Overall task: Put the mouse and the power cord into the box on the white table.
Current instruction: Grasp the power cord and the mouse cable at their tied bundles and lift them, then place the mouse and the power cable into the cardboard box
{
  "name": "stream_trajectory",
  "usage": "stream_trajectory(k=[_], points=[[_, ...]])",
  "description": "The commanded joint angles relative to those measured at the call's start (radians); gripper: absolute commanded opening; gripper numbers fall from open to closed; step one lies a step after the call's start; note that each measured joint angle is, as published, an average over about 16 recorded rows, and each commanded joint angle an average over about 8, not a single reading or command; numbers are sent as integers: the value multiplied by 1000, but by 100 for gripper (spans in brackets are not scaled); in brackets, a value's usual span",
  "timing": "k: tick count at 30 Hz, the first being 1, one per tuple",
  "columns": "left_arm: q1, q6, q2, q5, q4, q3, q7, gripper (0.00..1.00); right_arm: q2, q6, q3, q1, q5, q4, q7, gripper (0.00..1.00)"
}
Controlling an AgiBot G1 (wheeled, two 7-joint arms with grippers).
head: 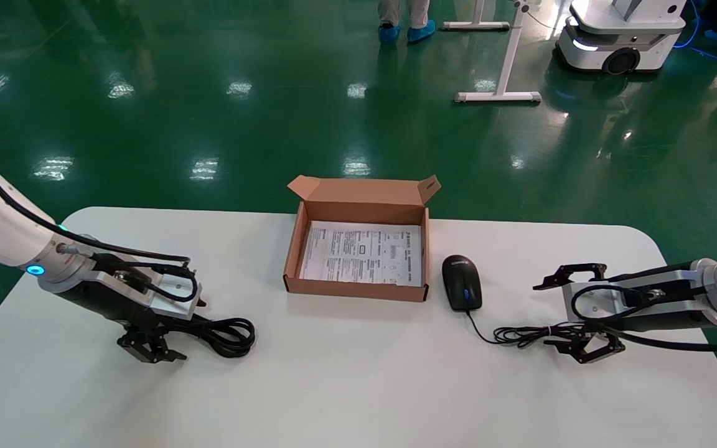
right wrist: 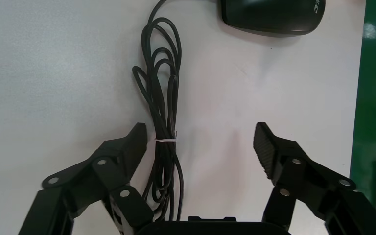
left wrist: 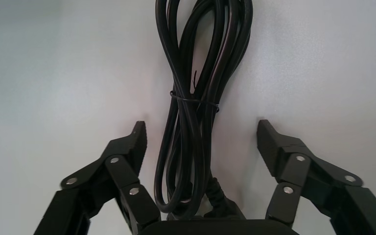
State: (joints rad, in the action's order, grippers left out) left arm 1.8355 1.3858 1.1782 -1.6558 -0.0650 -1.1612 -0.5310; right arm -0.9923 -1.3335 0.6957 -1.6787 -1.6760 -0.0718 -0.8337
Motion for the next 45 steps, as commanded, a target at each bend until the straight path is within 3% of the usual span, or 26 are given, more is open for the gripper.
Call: stream_trajectory(k=[1,26,37,45], points=[[0,0,-1,0,-2,0,1,0,1,0,0,1,0,-2,0,0],[3,-1,-5,6,-11,4,5,0,10,-8,-4,-6,6,-11,3,0],[172,58,-136,174,-39,125,9,0,59,-94,-55,-191,75,-68,59,0],[274,-50,-180,295,-125,219,21,0,-9,-51,-100,-298,136,-111,124,0]])
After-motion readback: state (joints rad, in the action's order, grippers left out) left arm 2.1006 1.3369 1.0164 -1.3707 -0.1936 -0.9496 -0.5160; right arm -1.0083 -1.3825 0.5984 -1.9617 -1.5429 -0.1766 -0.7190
